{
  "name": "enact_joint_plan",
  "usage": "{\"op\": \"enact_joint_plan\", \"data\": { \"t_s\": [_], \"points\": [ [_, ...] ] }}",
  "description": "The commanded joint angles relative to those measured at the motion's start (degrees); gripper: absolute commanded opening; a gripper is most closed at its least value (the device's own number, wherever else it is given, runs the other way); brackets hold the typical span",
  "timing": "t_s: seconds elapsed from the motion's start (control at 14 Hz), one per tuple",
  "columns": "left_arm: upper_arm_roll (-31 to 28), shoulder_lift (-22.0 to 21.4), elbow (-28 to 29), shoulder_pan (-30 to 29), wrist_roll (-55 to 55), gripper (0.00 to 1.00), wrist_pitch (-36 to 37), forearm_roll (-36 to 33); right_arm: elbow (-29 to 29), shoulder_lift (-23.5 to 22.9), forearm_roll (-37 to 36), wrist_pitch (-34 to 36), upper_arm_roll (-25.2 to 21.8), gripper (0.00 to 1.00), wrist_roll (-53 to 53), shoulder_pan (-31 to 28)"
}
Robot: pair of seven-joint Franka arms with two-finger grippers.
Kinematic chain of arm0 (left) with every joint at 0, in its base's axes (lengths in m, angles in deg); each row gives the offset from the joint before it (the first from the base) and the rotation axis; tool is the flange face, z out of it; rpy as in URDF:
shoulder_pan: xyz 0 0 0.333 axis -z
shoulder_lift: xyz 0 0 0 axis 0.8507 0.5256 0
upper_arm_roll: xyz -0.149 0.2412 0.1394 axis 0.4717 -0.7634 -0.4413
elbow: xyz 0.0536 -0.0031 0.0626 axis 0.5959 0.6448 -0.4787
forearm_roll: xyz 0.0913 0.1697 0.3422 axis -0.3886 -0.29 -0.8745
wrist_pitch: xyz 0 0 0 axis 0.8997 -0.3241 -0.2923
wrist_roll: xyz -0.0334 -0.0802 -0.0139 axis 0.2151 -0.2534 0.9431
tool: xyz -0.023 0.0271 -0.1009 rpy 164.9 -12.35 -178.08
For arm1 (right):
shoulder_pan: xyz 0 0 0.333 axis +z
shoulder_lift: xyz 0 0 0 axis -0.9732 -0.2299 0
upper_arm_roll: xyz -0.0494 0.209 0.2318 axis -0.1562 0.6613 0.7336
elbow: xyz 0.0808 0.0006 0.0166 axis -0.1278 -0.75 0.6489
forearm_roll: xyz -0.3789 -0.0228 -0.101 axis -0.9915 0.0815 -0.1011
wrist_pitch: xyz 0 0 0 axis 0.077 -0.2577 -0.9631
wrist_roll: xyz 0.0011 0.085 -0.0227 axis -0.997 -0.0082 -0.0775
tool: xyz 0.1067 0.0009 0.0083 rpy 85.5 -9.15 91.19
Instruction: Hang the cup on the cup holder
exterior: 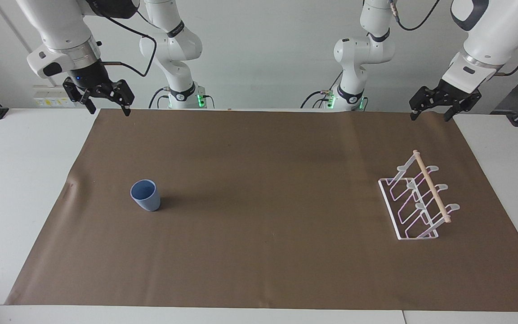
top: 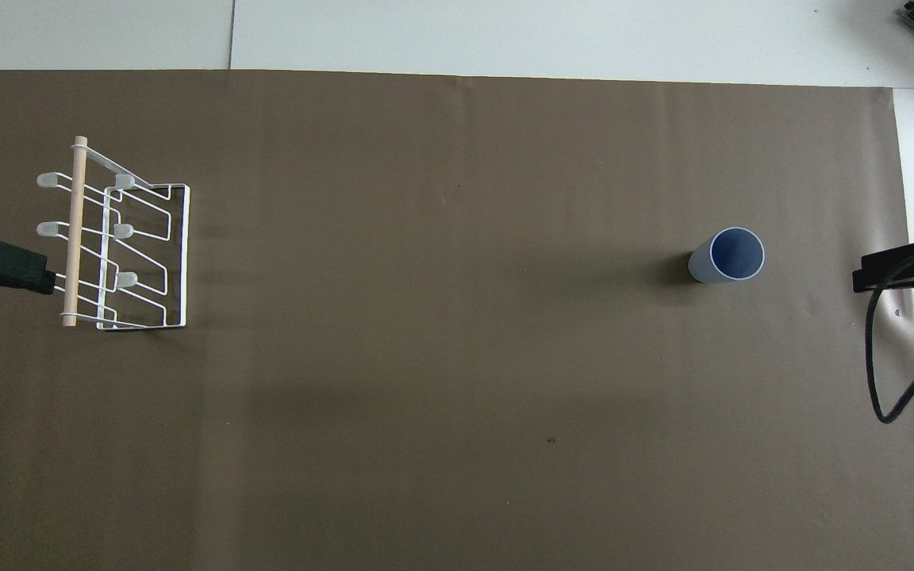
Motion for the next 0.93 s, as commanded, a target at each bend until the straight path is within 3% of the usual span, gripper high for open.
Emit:
{"op": "enact_joint_plan", "data": {
  "t_s": [0.0, 0.86],
  "points": [
    [0.3, -0.9, 0.3, -0.4, -0.3, 1.00, 0.7, -1.0, -1.3, 0.8, -0.2, -1.4, 0.9, 1.00, 0.4, -0.8],
    [0.3, -0.9, 0.3, -0.4, -0.3, 1.00, 0.7, -1.0, -2.6, 1.5, -0.6, -0.4, 0.8, 1.00, 0.9, -0.8]
  ]
}}
